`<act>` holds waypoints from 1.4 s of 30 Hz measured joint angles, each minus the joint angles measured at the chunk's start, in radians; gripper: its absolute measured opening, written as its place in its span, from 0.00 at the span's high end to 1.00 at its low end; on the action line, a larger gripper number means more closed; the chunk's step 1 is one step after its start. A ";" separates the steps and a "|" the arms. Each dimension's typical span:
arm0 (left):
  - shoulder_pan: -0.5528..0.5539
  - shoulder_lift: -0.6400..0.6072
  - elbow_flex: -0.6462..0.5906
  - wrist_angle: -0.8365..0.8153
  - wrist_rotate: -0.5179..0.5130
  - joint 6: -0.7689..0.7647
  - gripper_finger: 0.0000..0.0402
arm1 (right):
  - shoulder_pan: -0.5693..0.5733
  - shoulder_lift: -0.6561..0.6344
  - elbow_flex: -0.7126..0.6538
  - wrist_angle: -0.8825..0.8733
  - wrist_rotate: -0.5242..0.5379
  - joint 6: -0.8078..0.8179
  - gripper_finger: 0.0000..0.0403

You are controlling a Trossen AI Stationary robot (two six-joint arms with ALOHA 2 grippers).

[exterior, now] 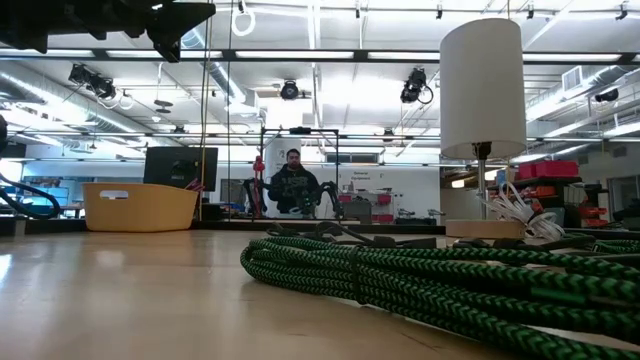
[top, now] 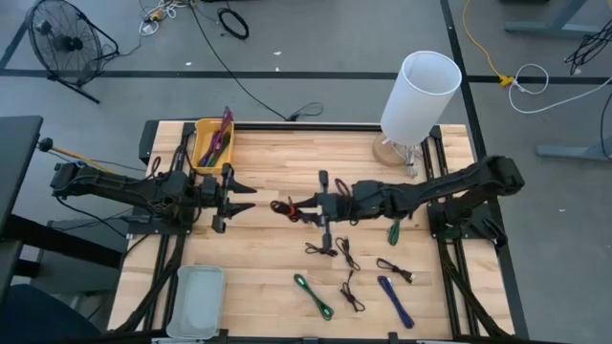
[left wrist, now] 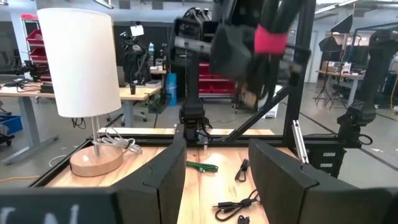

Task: Pick & Place USB Port
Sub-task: Put the black charger cable into the gray bin

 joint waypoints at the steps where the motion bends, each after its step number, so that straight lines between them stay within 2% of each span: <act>1: 0.000 0.000 0.000 0.001 0.000 0.000 0.55 | -0.002 0.018 0.000 0.017 0.001 0.001 0.90; 10: 0.000 0.000 0.000 0.011 0.000 -0.001 0.55 | -0.083 0.150 0.000 0.239 -0.003 0.014 0.90; 15: 0.000 0.000 0.000 0.010 0.000 -0.001 0.55 | -0.115 0.212 0.000 0.345 -0.085 0.058 0.90; 23: 0.000 0.000 0.000 0.011 0.000 0.001 0.55 | -0.119 0.268 0.000 0.427 -0.106 0.080 0.90; 34: 0.000 0.005 0.000 0.073 0.000 0.000 0.55 | -0.121 0.292 0.000 0.447 -0.105 0.089 0.90; 42: 0.000 0.093 -0.001 0.155 -0.056 0.005 0.55 | -0.121 0.292 0.000 0.453 -0.105 0.086 0.90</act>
